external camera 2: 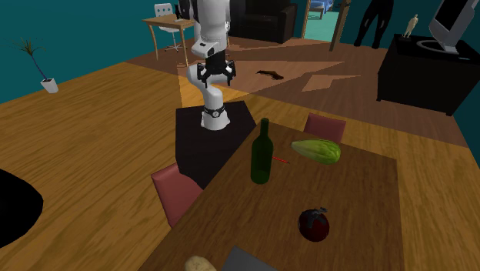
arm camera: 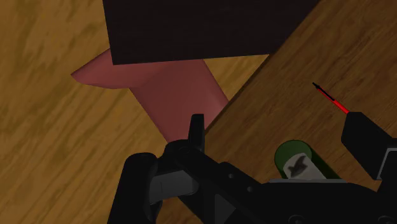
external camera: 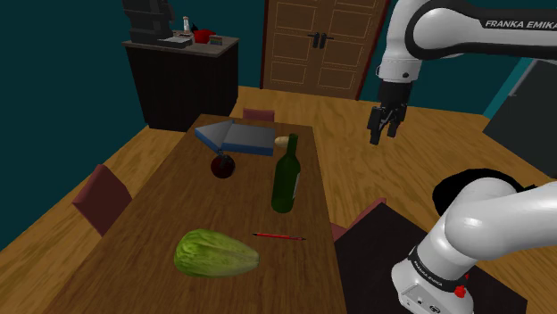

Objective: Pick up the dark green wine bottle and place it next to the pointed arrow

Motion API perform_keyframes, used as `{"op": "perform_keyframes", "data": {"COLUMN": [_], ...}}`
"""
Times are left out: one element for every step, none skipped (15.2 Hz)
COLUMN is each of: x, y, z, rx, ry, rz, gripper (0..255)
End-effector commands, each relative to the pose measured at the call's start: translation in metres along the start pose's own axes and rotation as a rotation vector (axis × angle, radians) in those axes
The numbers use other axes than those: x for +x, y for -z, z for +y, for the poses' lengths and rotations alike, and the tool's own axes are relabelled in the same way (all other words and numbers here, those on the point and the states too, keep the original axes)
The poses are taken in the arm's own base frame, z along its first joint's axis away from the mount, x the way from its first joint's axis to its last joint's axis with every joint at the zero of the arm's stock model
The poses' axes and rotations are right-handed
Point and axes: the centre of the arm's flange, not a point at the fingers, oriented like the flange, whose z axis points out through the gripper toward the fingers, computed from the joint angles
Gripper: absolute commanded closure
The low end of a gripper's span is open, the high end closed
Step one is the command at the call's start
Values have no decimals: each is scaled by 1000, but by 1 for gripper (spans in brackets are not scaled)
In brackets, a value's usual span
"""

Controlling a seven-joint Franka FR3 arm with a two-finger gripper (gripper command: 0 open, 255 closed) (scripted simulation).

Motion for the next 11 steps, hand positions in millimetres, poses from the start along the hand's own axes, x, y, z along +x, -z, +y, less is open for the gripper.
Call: {"op": "perform_keyframes", "data": {"x": [0, 10, 19, 29, 38, 48, 58, 67, 77, 86, 96], "y": [0, -1, -3, -4, -5, -6, -7, -8, -9, -9, -10], "z": [0, -7, -14, -21, -28, -35, -42, -49, -56, -63, -70], "rx": [0, 2, 4, 6, 8, 10, 12, 14, 16, 18, 20], "ry": [0, 1, 2, 2, 3, 4, 5, 5, 6, 7, 8], "rz": [0, 9, 18, 27, 35, 44, 53, 62, 71, 80, 88], "gripper": [0, 0, 0, 0, 0, 0, 0, 0, 0, 0, 0]}}
